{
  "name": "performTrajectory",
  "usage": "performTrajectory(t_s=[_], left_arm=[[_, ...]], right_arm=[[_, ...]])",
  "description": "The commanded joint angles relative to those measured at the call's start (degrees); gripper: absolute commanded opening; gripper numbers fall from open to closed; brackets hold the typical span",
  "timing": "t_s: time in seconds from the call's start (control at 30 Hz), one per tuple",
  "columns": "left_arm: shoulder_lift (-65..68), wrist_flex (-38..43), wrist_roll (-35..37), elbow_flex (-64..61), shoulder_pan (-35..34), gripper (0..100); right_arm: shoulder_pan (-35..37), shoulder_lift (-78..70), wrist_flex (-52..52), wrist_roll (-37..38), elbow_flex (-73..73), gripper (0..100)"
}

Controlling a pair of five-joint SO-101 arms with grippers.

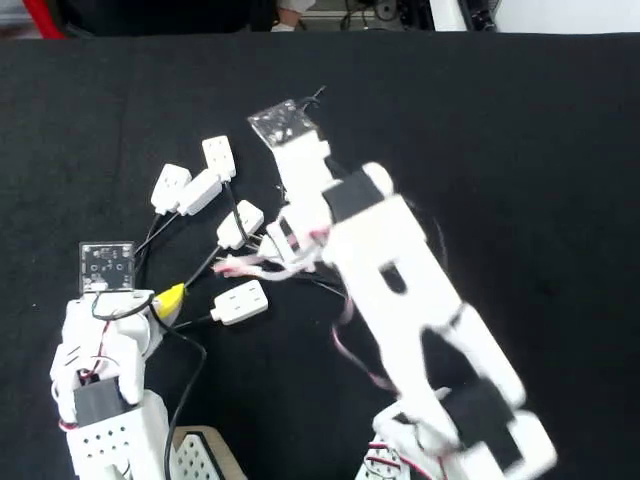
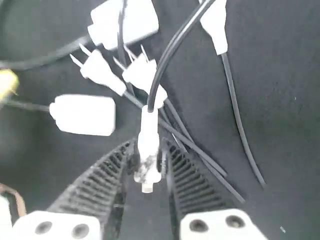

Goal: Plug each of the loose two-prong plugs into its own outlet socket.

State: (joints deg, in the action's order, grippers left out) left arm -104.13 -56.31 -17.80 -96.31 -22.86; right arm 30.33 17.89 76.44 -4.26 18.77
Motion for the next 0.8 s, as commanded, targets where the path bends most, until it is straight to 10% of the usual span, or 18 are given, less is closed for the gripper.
performTrajectory(t_s=[0.0,0.33,0.77], left_arm=[[-0.35,0.18,-0.26,-1.10,4.62,39],[-0.35,-3.34,-0.35,-0.75,21.93,50],[-0.35,1.67,0.00,4.18,29.14,79]], right_arm=[[1.76,14.64,-13.36,-3.52,11.56,4.2],[8.62,43.91,-50.55,-4.04,48.66,1.1],[8.79,62.55,-39.21,-12.04,54.46,1.1]])
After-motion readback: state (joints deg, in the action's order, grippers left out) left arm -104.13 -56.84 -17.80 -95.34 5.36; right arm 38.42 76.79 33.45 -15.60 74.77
